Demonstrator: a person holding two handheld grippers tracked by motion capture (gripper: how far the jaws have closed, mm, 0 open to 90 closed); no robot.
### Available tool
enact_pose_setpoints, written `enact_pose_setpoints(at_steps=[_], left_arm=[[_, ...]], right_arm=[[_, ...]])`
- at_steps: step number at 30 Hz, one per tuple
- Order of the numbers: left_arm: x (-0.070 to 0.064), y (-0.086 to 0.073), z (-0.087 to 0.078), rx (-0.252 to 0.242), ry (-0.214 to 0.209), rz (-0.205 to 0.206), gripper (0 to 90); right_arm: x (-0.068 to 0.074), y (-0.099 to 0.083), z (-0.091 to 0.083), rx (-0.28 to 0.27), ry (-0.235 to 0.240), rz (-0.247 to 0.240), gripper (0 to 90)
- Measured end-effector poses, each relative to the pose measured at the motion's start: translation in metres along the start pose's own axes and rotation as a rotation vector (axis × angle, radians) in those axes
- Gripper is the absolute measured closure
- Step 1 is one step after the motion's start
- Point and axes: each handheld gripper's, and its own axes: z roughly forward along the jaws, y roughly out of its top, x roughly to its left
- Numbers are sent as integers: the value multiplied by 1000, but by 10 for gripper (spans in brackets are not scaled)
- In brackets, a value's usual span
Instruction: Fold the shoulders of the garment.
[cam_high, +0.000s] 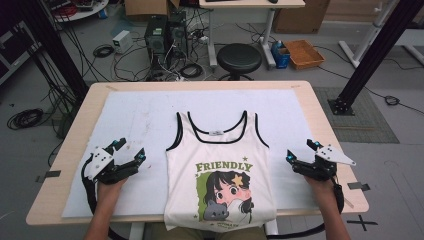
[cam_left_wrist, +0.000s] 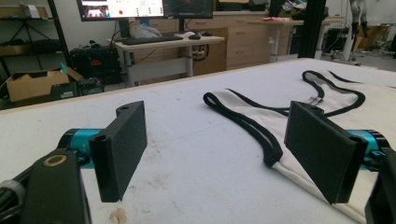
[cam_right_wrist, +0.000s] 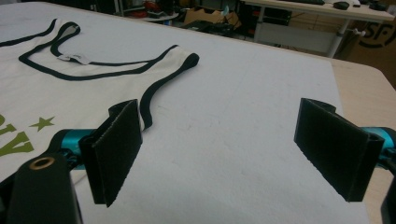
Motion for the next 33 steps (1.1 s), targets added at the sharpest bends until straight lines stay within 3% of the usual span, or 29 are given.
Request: enact_pose_setpoints(at_steps=[19,24,27,30,31,33], left_arm=[[-1,0,0,1,2,4,212],[-1,0,0,3,1,10,212],[-1,0,1,7,6,10,212],[-1,1,1,12,4,12,212],[-1,1,2,20,4,9,212],[0,1,2,20,3,-5,212]], right_arm=[[1,1,3,27,-8,-13,148],[3,3,8,78,-42,-18,149],[3,6,13,162,-64,-38,149],[2,9,13,169,-45,-17,151],[2,15,12,138,-19,3,150],[4,21,12,135,12,-1,150]])
